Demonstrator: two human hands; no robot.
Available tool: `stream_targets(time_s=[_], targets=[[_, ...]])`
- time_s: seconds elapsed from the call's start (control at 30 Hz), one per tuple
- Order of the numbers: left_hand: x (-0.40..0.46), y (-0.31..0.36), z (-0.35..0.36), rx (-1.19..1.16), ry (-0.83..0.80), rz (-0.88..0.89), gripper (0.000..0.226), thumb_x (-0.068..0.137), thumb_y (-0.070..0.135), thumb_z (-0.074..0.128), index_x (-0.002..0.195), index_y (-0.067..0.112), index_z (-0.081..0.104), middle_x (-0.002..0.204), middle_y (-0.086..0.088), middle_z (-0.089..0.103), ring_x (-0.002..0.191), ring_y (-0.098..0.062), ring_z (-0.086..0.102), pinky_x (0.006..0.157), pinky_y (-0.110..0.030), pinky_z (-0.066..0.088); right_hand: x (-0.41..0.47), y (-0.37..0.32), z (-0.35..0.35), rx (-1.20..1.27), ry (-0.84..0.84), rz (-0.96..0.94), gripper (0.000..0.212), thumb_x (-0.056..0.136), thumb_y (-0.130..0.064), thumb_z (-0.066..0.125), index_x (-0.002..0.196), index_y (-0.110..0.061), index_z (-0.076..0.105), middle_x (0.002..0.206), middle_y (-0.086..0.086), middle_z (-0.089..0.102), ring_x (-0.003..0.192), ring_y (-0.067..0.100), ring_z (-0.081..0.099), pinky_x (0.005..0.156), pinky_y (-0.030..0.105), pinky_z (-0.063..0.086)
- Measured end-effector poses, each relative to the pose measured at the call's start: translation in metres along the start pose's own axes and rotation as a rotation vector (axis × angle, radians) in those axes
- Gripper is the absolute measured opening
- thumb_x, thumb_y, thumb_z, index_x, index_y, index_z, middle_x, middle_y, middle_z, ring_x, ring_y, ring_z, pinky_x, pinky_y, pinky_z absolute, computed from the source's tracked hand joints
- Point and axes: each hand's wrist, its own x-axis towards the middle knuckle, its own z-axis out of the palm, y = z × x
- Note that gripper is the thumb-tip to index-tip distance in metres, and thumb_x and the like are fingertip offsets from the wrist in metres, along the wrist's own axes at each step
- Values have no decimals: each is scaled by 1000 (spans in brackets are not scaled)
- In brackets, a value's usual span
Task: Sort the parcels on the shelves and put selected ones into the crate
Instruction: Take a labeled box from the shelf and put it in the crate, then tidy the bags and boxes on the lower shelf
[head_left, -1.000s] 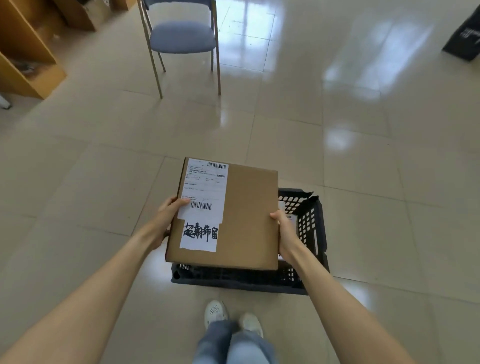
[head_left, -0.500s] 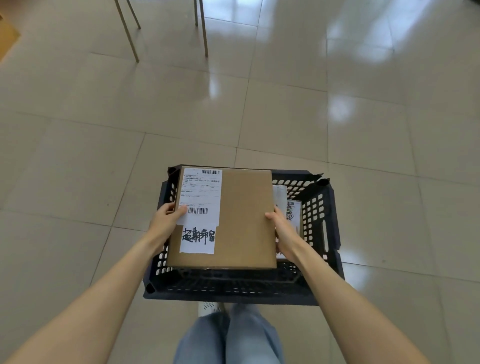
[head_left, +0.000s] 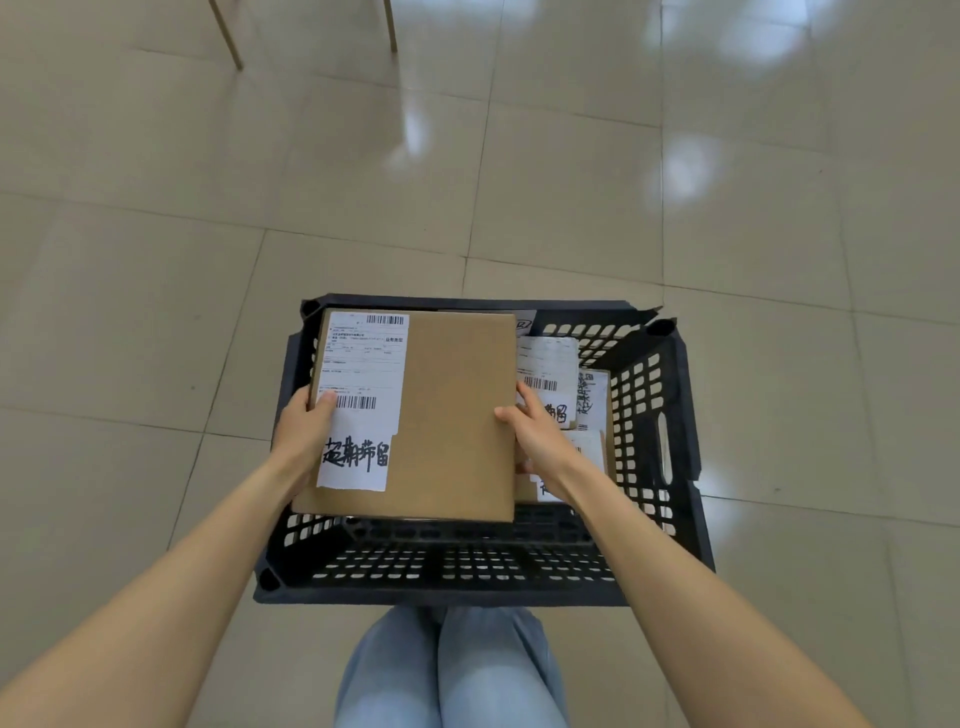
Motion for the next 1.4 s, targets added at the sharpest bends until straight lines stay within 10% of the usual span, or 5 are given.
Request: stream_targets(time_s=[0.13, 0.33, 0.77, 1.17, 1.4], targets=[[-1, -1, -2, 12, 4, 25, 33, 102, 28, 42, 131, 14, 49, 112, -4, 63, 84, -13, 62, 68, -30, 50, 0, 11, 9, 30, 0, 17, 50, 103, -17, 40, 149, -31, 28, 134, -6, 52, 103, 4, 55, 72, 24, 46], [2, -2, 3, 96, 19, 35, 36, 103, 30, 39, 135, 15, 44, 109, 0, 58, 82, -12, 57, 60, -24, 43, 11, 15, 13, -30, 27, 23, 52, 103, -17, 40, 152, -29, 24, 141, -5, 48, 120, 14, 51, 96, 33, 45], [-22, 39, -12, 264, 53, 111, 53, 101, 30, 42, 148, 13, 27, 141, -9, 48, 122, -29, 51, 91, -36, 41, -9, -29, 11, -452, 253, 13, 65, 99, -29, 51, 155, -19, 20, 157, 6, 31, 143, 26, 31, 114, 46, 31], [-141, 193, -145, 999, 236, 529, 46, 98, 21, 41, 143, 14, 39, 142, -4, 47, 128, -25, 46, 98, -39, 43, -116, -252, 92, -1519, 112, -694, 50, 97, -20, 44, 145, -13, 37, 147, 7, 43, 132, 28, 38, 106, 39, 34], [-236, 213, -292, 1100, 524, 374, 48, 96, 18, 41, 144, 10, 35, 142, -9, 44, 129, -29, 43, 97, -41, 43, -216, -342, 208, -1733, 90, -1082, 46, 98, -23, 42, 142, -11, 36, 142, 10, 44, 132, 31, 37, 104, 40, 34]])
